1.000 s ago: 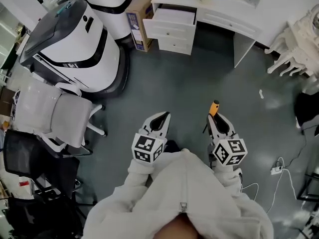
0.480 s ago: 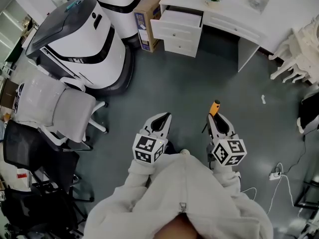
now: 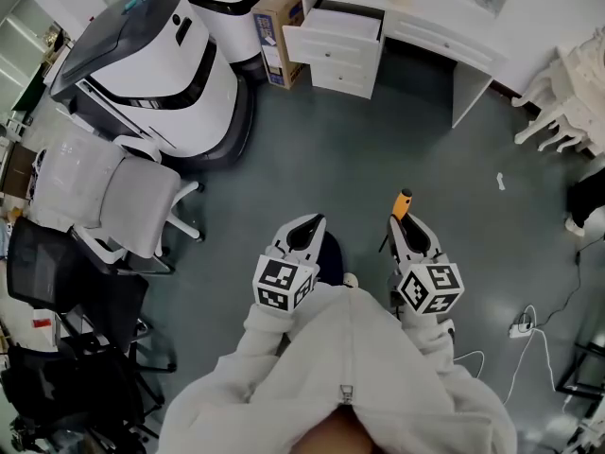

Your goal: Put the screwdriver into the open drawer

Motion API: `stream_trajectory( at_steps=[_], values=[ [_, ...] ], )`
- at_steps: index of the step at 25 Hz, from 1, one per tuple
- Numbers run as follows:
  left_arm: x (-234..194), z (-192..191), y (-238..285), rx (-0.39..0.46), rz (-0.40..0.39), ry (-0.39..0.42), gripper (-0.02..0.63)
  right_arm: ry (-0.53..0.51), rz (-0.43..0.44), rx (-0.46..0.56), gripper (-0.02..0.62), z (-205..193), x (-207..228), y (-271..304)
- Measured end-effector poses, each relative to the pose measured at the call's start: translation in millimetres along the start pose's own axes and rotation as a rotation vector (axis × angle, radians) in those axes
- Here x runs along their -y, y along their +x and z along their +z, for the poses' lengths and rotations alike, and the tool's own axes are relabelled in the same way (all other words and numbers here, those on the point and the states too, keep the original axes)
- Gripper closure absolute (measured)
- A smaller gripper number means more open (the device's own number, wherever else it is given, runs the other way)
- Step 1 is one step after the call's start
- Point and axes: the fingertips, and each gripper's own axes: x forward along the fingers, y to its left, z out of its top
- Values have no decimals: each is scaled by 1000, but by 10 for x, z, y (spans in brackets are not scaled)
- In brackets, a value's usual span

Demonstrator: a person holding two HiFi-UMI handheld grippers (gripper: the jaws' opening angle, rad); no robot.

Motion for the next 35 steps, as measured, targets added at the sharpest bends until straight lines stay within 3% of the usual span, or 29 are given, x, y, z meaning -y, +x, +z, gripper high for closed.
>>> stream_trajectory(
  at_steps=[16,35],
  values=[
    [-302,164,299,9,47,-1,591,-12,20,-16,485,165,155,368],
    [-1447,1004,1257,61,65,13,589,-36,35,6,485,1034,363,1783]
  ],
)
